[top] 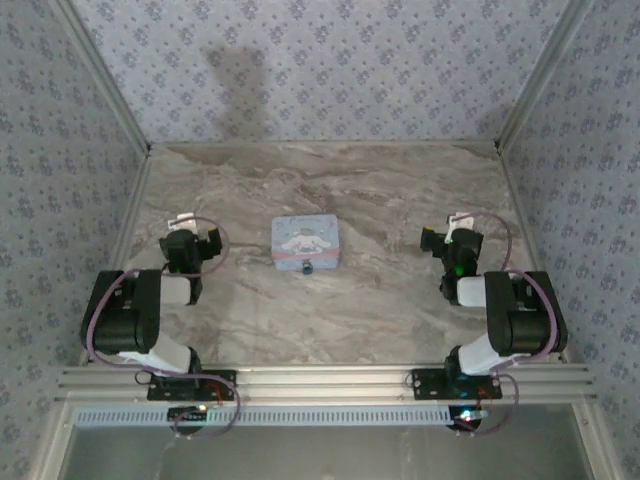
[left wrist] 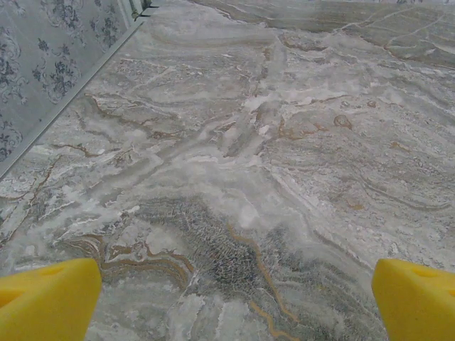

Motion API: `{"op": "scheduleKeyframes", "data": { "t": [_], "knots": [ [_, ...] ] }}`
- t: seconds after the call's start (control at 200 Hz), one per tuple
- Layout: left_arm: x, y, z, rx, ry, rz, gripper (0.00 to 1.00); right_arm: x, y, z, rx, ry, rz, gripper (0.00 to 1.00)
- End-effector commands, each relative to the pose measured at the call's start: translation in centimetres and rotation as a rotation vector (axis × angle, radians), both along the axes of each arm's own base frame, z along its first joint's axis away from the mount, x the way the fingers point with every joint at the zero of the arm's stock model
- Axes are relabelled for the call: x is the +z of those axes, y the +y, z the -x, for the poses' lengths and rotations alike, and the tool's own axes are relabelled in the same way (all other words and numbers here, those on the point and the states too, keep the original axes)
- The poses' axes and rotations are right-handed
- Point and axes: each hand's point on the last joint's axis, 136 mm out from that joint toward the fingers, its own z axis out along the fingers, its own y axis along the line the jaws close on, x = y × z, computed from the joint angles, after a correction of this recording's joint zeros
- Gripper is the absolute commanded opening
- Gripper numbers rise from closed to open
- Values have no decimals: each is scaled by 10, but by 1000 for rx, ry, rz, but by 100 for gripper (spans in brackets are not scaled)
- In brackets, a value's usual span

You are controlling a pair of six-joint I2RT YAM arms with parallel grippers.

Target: Unlock a padlock with a key

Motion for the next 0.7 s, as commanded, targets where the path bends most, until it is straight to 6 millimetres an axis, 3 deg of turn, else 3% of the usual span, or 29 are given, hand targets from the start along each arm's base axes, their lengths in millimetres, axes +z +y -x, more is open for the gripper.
{"op": "scheduleKeyframes", "data": {
  "t": [0.0,0.635,0.695],
  "knots": [
    [17,-1,-11,0,-58,-16,98,10,-4,-8,-12,-35,28,100],
    [17,-1,-11,0,-60,-15,98,10,-4,-7,-12,-37,26,100],
    [25,2,-11,21,-69,-15,98,20,-4,-9,-24,-42,41,100]
  ]
}}
